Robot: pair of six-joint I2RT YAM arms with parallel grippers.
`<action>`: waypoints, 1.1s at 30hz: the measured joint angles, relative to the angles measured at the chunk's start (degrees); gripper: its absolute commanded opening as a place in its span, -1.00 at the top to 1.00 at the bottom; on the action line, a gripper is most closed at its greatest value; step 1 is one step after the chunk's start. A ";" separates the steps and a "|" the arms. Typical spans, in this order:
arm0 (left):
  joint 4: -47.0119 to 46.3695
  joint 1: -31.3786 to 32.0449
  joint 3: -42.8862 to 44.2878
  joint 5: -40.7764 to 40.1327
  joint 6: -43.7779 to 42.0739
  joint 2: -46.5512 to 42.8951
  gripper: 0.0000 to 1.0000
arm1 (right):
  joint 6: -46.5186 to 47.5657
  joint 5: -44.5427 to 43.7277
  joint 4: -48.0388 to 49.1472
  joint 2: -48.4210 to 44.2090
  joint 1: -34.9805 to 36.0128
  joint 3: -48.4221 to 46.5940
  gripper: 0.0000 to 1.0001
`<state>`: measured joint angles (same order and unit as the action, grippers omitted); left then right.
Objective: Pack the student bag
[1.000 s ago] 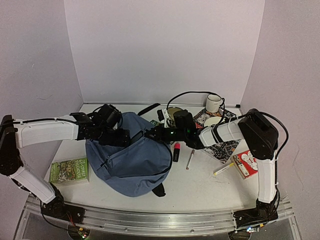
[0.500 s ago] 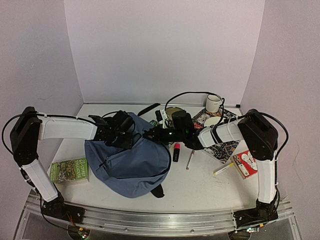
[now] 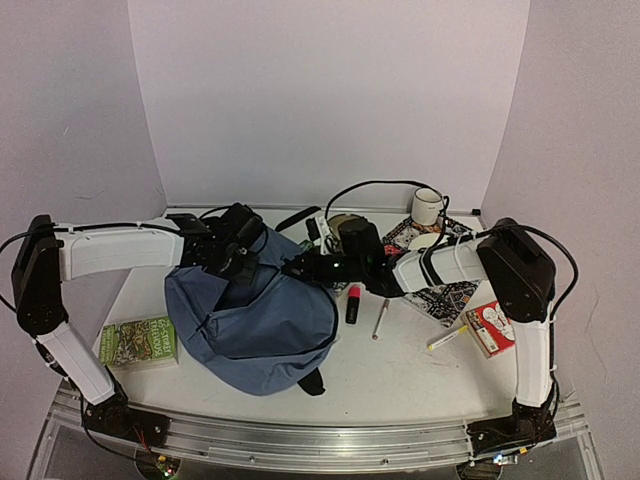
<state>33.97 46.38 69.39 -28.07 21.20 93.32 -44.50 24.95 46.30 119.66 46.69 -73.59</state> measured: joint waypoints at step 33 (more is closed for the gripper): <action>7.53 -3.68 6.42 10.52 -6.49 3.76 1.00 | 2.22 -23.02 -42.75 -27.12 -1.81 10.06 -0.97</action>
<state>41.50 42.70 75.81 -17.55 14.71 97.08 -42.28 1.93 3.56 92.54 44.88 -63.53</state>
